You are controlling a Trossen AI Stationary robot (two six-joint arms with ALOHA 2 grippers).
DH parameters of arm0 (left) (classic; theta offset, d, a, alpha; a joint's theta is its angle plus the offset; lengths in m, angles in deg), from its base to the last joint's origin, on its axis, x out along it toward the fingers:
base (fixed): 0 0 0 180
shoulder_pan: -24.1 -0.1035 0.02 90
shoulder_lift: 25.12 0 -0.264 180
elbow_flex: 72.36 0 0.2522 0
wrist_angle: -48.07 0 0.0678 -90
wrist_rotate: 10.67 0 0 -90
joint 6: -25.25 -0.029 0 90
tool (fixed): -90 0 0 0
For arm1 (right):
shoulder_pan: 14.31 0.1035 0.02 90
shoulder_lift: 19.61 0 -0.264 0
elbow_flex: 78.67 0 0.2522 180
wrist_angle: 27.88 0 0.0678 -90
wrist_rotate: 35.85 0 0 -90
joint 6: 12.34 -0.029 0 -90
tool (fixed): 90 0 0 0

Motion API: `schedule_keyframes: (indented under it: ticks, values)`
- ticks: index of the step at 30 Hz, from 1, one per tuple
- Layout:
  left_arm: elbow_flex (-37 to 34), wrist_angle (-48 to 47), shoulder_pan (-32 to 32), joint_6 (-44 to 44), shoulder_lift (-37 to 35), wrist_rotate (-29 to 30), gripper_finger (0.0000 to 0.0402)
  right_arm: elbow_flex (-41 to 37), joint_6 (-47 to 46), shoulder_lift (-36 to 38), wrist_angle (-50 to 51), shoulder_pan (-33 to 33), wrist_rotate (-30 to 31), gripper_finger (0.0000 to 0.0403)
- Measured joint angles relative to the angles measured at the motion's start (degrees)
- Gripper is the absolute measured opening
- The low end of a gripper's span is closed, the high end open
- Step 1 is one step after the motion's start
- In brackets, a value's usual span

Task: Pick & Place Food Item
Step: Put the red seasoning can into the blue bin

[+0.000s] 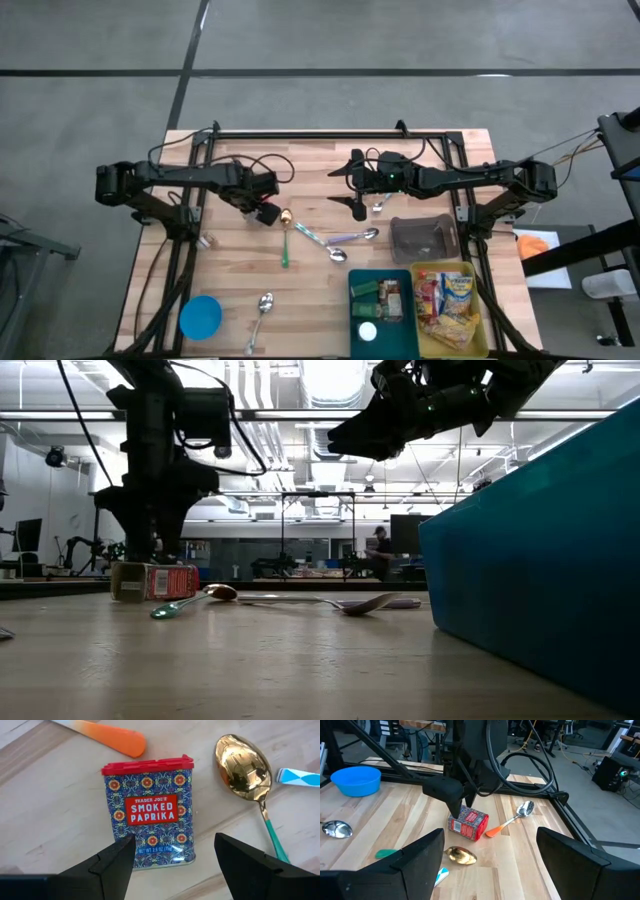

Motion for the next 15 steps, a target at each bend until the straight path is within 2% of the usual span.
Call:
schedule_keyframes:
  ticks: [15]
  values:
    - [0.04,0.89,-0.04,0.17,-0.02,0.01,0.0273,-0.01,0.00,0.00,-0.01,0.00,0.00,0.0315]
